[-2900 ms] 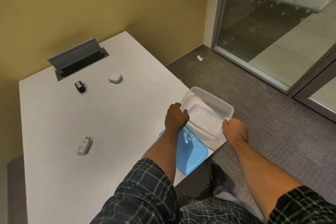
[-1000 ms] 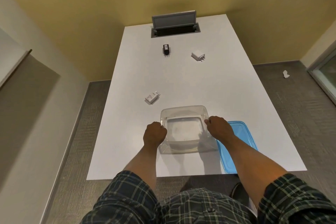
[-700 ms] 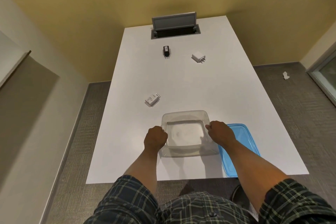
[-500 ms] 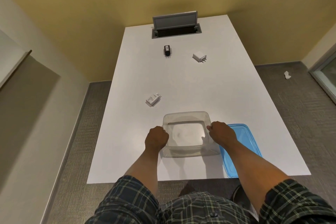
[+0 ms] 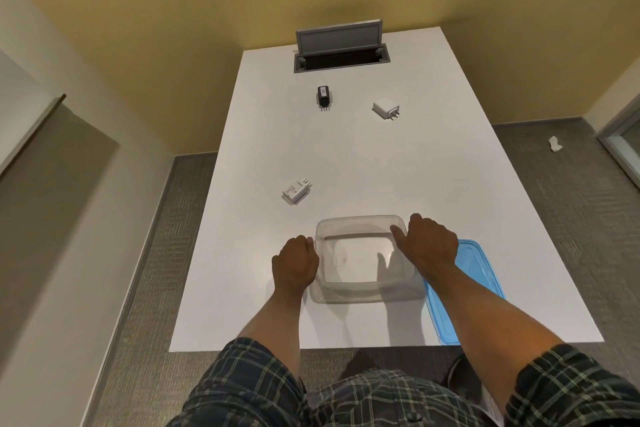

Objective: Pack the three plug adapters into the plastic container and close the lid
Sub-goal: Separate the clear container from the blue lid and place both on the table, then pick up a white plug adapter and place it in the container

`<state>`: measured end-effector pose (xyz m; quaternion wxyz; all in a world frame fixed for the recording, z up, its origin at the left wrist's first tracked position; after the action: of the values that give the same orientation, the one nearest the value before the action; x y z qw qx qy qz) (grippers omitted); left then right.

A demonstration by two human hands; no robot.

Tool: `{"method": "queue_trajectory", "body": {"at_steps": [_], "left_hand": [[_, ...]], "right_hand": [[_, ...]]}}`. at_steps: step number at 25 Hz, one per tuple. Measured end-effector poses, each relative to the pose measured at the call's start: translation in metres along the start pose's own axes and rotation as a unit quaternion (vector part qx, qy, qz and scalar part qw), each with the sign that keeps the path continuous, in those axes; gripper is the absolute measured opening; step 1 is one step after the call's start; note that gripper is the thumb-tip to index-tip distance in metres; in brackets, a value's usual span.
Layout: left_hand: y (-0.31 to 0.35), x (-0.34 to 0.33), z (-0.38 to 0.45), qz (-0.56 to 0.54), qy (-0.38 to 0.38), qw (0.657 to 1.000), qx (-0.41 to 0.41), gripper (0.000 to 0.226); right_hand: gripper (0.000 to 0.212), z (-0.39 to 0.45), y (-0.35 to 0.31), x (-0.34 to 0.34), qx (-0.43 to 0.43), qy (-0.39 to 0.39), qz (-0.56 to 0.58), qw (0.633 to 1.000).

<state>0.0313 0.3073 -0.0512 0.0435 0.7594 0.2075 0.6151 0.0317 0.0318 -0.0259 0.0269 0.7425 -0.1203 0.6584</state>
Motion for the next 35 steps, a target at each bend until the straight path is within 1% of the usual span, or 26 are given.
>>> {"method": "queue_trajectory", "body": {"at_steps": [2, 3, 6, 7, 11, 14, 16, 18, 20, 23, 24, 26, 28, 30, 33, 35], "left_hand": [[-0.005, 0.004, 0.008, 0.01, 0.017, 1.0, -0.019, 0.037], [-0.008, 0.006, 0.013, 0.019, 0.029, 0.999, -0.033, 0.042], [-0.017, 0.013, 0.027, 0.046, 0.067, 0.993, -0.08, 0.071], [-0.023, 0.014, 0.034, 0.055, 0.073, 0.993, -0.082, 0.075], [-0.04, 0.013, 0.057, 0.08, 0.061, 0.993, -0.061, 0.071], [-0.045, 0.007, 0.067, 0.085, 0.036, 0.993, -0.069, 0.071], [-0.05, -0.001, 0.078, 0.083, 0.025, 0.993, -0.081, 0.07], [-0.057, -0.009, 0.088, 0.067, 0.01, 0.994, -0.086, 0.073], [-0.066, -0.023, 0.096, 0.044, -0.036, 0.995, -0.078, 0.075], [-0.078, -0.043, 0.112, -0.053, -0.105, 0.992, -0.047, 0.075], [-0.078, -0.045, 0.112, -0.066, -0.111, 0.99, -0.048, 0.074], [-0.082, -0.05, 0.116, -0.054, -0.102, 0.991, -0.064, 0.07], [-0.083, -0.054, 0.118, -0.027, -0.066, 0.995, -0.076, 0.066], [-0.082, -0.056, 0.118, 0.002, -0.032, 0.997, -0.073, 0.07], [-0.082, -0.058, 0.13, 0.036, -0.052, 0.996, -0.064, 0.079], [-0.083, -0.059, 0.134, 0.046, -0.052, 0.995, -0.067, 0.083]], "right_hand": [[0.042, 0.01, -0.012, 0.007, 0.011, 0.012, 0.035, 0.999], [0.038, 0.015, -0.02, 0.011, 0.018, 0.015, 0.052, 0.998], [0.029, 0.027, -0.043, 0.016, 0.045, 0.017, 0.072, 0.996], [0.027, 0.031, -0.052, 0.016, 0.054, 0.014, 0.075, 0.996], [0.019, 0.051, -0.09, 0.007, 0.093, 0.0, 0.079, 0.993], [0.018, 0.067, -0.123, 0.003, 0.119, -0.003, 0.07, 0.99], [0.018, 0.08, -0.145, -0.004, 0.127, -0.008, 0.084, 0.988], [0.02, 0.092, -0.166, -0.012, 0.134, -0.018, 0.103, 0.985], [0.024, 0.101, -0.186, -0.022, 0.154, -0.03, 0.106, 0.982], [0.034, 0.114, -0.211, -0.033, 0.197, -0.049, 0.076, 0.976], [0.036, 0.114, -0.214, -0.033, 0.215, -0.05, 0.059, 0.973], [0.037, 0.122, -0.228, -0.037, 0.25, -0.049, 0.028, 0.967], [0.038, 0.135, -0.244, -0.044, 0.288, -0.063, 0.008, 0.955], [0.046, 0.143, -0.257, -0.055, 0.332, -0.087, -0.019, 0.939], [0.062, 0.153, -0.273, -0.068, 0.373, -0.101, -0.108, 0.916], [0.063, 0.157, -0.279, -0.075, 0.379, -0.099, -0.158, 0.906]]}}
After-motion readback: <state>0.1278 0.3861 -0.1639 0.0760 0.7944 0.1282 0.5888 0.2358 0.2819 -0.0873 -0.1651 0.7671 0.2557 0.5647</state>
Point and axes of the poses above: each hand's wrist, its own z-axis towards the middle knuckle, its own x-axis out of the back of the hand, y = z × x, the point moved 4 cm from there along z, towards the middle knuckle, and after that the axes turned 5 degrees about x, right-handed, at the moved point
